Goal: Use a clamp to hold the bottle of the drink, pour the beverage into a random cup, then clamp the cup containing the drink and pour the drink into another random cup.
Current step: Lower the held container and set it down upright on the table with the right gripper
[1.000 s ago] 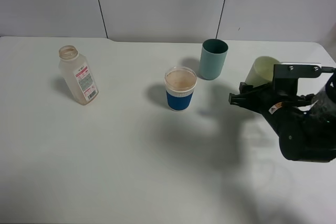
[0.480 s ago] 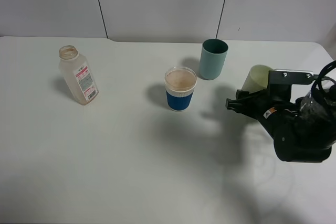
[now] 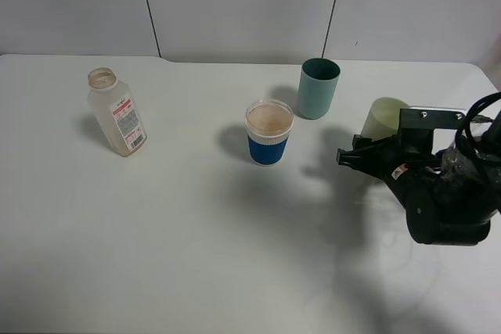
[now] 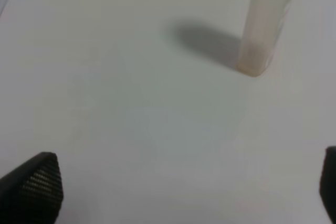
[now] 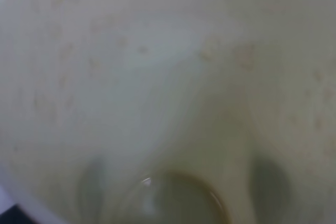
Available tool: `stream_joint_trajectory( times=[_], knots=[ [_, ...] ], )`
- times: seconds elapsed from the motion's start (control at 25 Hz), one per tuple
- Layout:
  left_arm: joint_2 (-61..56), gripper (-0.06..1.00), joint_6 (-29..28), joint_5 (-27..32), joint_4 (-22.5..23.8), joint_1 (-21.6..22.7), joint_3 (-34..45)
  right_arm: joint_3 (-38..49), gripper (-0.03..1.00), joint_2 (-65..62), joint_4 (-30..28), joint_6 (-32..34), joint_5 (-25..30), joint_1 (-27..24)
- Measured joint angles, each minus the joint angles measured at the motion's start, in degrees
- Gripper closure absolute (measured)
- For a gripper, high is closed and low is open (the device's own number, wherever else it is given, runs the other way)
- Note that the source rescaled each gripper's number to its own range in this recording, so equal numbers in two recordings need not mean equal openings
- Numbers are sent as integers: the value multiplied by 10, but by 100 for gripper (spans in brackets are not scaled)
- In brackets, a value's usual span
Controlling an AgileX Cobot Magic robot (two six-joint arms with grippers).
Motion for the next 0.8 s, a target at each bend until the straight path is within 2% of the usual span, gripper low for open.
stream_joint_trajectory(
  times=[0.36,0.4,0.44,0.52,0.56,0.64,0.8],
  knots=[
    [0,-5,0,0,0,0,0,0,96,0,0,-24,1,0],
    [0,-5,0,0,0,0,0,0,93,0,0,-25,1,0],
    [0,-5,0,0,0,0,0,0,78,1,1,-25,4,0],
    [0,-5,0,0,0,0,0,0,36,4,2,-25,6,0],
    [0,-5,0,0,0,0,0,0,20,4,2,-28,6,0],
    [0,-5,0,0,0,0,0,0,5,4,3,-42,6,0],
    [0,-5,0,0,0,0,0,0,-2,4,4,-62,6,0]
  ],
)
